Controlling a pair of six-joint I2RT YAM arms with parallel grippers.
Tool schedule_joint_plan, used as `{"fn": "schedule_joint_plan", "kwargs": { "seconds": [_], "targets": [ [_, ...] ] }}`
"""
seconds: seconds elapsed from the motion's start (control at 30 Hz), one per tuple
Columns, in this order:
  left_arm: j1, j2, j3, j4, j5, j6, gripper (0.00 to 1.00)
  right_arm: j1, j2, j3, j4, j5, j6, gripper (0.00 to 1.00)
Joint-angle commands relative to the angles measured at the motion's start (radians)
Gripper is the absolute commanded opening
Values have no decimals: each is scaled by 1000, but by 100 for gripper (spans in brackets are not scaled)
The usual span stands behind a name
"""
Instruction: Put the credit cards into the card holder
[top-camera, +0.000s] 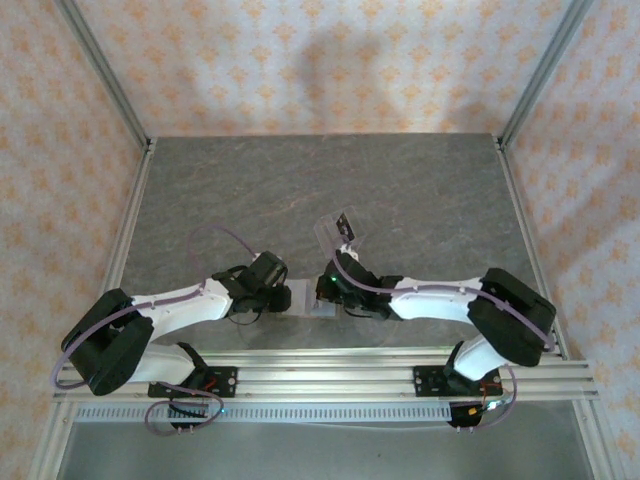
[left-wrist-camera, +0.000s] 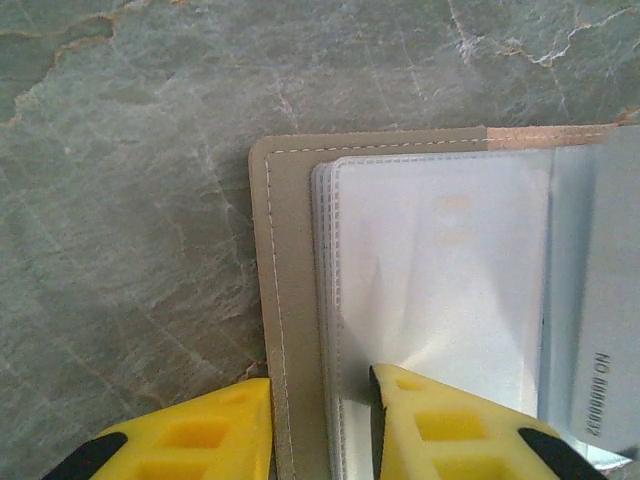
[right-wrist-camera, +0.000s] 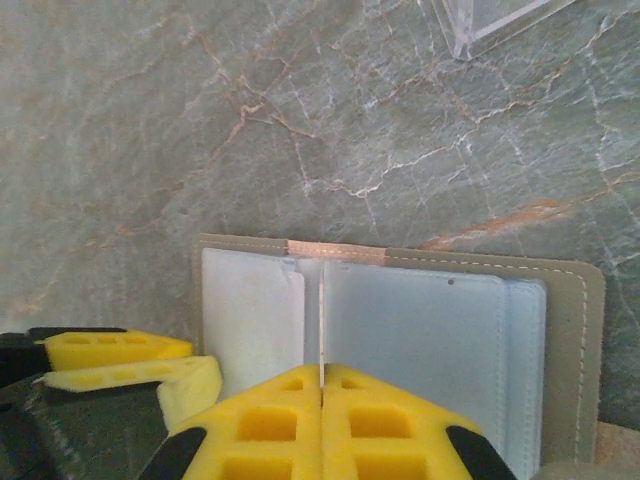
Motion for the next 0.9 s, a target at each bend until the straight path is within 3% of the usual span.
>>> {"fn": "schedule_joint_plan", "kwargs": {
  "seconds": [0.0,0.87],
  "targets": [
    [8,-2,-21,-35,-17,15,29,7,-72,-33,120,34,-1,0],
    [7,-8,-15,-46,-20,9,29,6,29,-112,314,57,-26,0]
  ]
}}
